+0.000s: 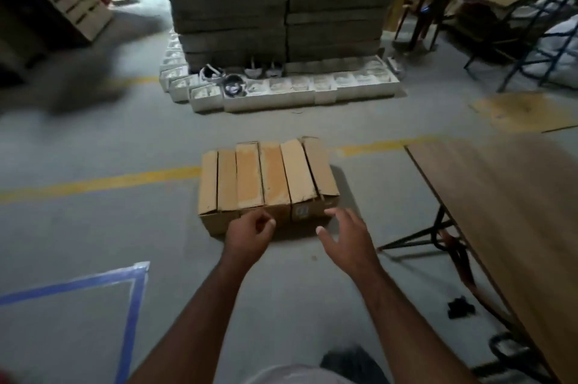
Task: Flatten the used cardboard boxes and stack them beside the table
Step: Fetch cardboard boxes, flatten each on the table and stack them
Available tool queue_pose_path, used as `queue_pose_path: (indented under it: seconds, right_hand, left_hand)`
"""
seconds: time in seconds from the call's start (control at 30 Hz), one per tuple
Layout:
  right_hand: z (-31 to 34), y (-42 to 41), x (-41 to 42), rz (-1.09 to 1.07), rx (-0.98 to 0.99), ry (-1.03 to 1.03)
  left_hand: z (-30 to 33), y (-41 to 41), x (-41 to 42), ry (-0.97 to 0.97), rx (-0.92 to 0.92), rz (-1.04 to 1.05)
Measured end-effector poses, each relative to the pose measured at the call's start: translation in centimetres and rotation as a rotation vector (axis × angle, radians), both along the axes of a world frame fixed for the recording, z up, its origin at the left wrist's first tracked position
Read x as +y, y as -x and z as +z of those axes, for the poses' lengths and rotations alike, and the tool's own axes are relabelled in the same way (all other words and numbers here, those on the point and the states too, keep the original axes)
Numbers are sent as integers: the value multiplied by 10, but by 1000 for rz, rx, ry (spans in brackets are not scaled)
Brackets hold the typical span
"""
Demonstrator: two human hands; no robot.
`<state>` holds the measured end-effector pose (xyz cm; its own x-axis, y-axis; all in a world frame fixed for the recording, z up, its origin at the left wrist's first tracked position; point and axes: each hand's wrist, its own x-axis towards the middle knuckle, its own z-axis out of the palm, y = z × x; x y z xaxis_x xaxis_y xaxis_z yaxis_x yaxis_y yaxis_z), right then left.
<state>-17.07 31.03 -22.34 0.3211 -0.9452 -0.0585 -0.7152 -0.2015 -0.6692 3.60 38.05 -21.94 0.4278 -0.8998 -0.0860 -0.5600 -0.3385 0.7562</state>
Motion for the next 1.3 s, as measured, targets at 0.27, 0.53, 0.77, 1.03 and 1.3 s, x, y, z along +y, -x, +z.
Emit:
queue_pose_path:
  seconds: [0.27,0.53,0.77,1.03,1.3]
  right_hand:
    - [-68,-52,-144,4,18,-95]
    - [-135,-75,-355,20,148,-288]
    - [-302,-82,-496,14,279,-498]
    - [-573,-76,-585,-182,332,-652]
    - [-665,-75,-619,-388,179,-754]
  left_hand:
    - [-57,-50,-100,-116,77,73]
    - [-121,-86,-301,-355,178,126]
    - [-281,-69,-454,-555,243,99]
    - [-571,-67,-562,-739,283,290]
    - [-649,-47,-582,-647,296,631]
